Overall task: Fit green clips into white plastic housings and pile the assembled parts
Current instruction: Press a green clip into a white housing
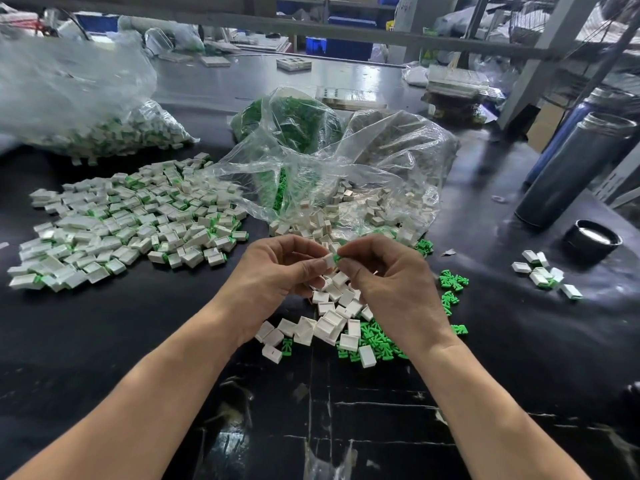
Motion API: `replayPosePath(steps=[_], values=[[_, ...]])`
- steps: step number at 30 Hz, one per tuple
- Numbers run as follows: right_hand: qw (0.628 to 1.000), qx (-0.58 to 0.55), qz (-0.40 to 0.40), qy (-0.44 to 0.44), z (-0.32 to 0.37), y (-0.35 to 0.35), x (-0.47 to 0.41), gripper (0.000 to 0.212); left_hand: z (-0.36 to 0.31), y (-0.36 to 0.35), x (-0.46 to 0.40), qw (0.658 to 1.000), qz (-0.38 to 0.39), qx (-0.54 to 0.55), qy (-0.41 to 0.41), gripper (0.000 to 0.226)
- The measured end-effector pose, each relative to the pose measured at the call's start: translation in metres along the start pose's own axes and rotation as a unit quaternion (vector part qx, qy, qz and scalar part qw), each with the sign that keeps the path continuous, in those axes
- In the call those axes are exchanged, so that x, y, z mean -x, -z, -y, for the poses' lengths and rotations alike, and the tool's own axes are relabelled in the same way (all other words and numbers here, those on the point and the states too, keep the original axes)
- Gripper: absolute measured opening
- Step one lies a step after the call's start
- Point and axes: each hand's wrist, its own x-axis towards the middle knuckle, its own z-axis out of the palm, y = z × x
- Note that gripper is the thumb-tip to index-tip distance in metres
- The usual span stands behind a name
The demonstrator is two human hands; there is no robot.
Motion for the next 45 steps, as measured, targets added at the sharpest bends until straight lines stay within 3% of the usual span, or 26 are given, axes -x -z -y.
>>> replayPosePath(steps=[6,11,14,20,27,32,45], values=[[0.998,0.050,0.024,0.007,0.000,0.004,0.001,0.016,0.003,0.000,0.000,0.999,0.004,-0.052,-0.016,0.018],[0.991,-0.101,0.015,-0.087,-0.001,0.002,-0.002,0.010,0.004,0.000,-0.001,0.999,0.016,-0.037,-0.018,0.021],[0.985,-0.132,0.017,-0.105,-0.002,0.002,-0.002,0.005,0.005,-0.002,-0.001,0.999,0.013,-0.019,-0.023,0.020],[0.996,-0.058,0.006,-0.066,-0.001,-0.004,0.001,0.010,0.010,-0.004,-0.002,0.999,-0.016,-0.024,-0.039,0.005],[0.998,0.050,-0.013,-0.024,0.002,-0.007,0.003,0.009,0.010,-0.008,0.000,0.991,-0.059,-0.093,-0.080,0.017],[0.998,0.051,-0.023,-0.008,0.002,-0.007,0.005,0.008,0.007,-0.012,0.002,0.986,-0.058,-0.123,-0.098,0.031],[0.996,0.076,-0.036,0.008,0.000,-0.012,0.007,0.008,0.007,-0.011,0.003,0.971,-0.060,-0.192,-0.125,0.025]])
